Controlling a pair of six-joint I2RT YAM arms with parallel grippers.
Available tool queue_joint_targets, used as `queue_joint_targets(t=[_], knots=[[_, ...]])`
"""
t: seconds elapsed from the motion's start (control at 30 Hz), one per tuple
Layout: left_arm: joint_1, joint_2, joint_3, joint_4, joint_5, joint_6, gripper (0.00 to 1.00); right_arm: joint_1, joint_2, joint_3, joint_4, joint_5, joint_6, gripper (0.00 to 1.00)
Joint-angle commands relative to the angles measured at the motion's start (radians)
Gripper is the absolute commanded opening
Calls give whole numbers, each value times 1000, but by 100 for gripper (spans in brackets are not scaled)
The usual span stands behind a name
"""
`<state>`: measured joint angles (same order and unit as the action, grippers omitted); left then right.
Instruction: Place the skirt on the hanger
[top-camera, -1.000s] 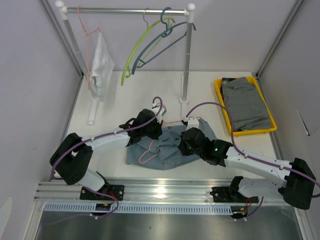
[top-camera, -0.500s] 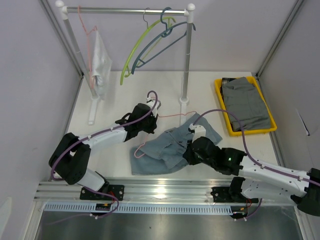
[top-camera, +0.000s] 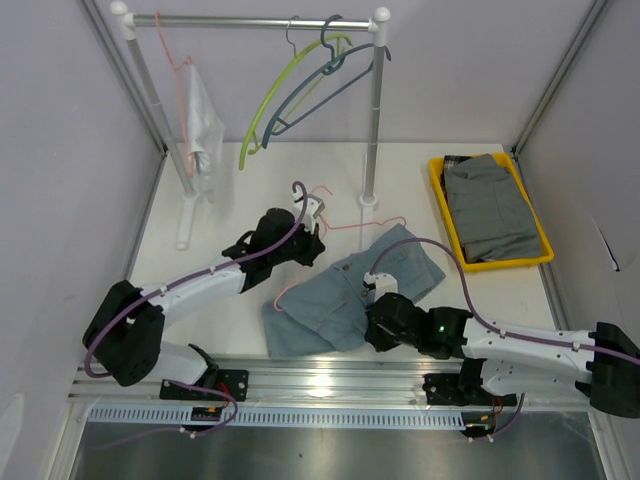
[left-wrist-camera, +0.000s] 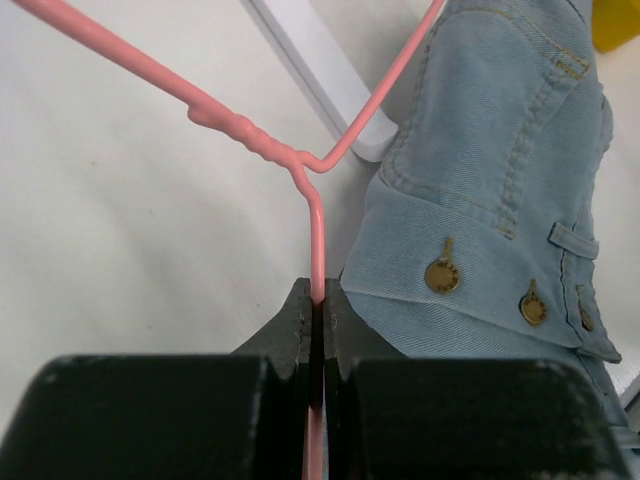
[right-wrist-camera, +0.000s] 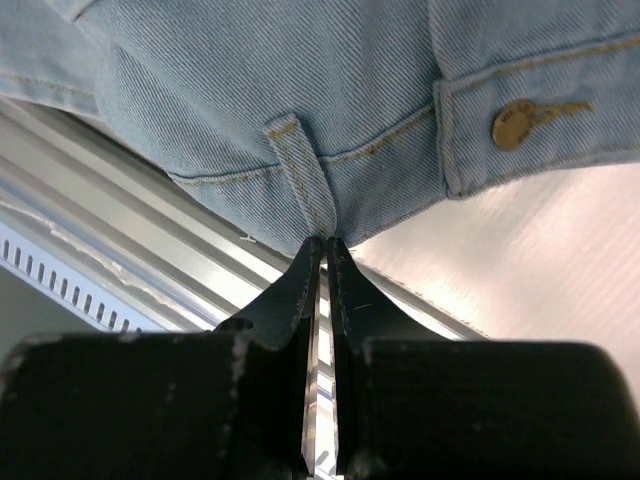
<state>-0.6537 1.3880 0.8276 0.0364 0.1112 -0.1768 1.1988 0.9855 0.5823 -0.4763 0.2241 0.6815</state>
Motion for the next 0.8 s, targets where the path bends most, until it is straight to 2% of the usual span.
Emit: queue_joint_targets(t=[0.0, 0.2, 0.37, 0.43, 0.57, 0.7, 0.77], knots=[[-26, -55, -38, 194, -18, -18, 0, 36, 34, 17, 91, -57, 10, 6], [-30, -67, -50, 281, 36, -72, 0, 83, 151, 39, 152, -81, -20, 6], [-66, -84, -22, 235, -31, -50, 0, 85, 242, 96, 156, -29, -17, 6], [-61, -119, -28, 208, -74, -53, 0, 85, 245, 74, 168, -45, -10, 6], [-60, -176, -30, 178, -70, -55, 0, 90, 199, -2, 220, -94, 0, 6], [-61, -227, -25, 166, -36, -66, 0, 93, 191, -19, 220, -71, 10, 9], [-63, -251, -21, 149, -22, -66, 0, 93, 191, -1, 206, -52, 4, 17]])
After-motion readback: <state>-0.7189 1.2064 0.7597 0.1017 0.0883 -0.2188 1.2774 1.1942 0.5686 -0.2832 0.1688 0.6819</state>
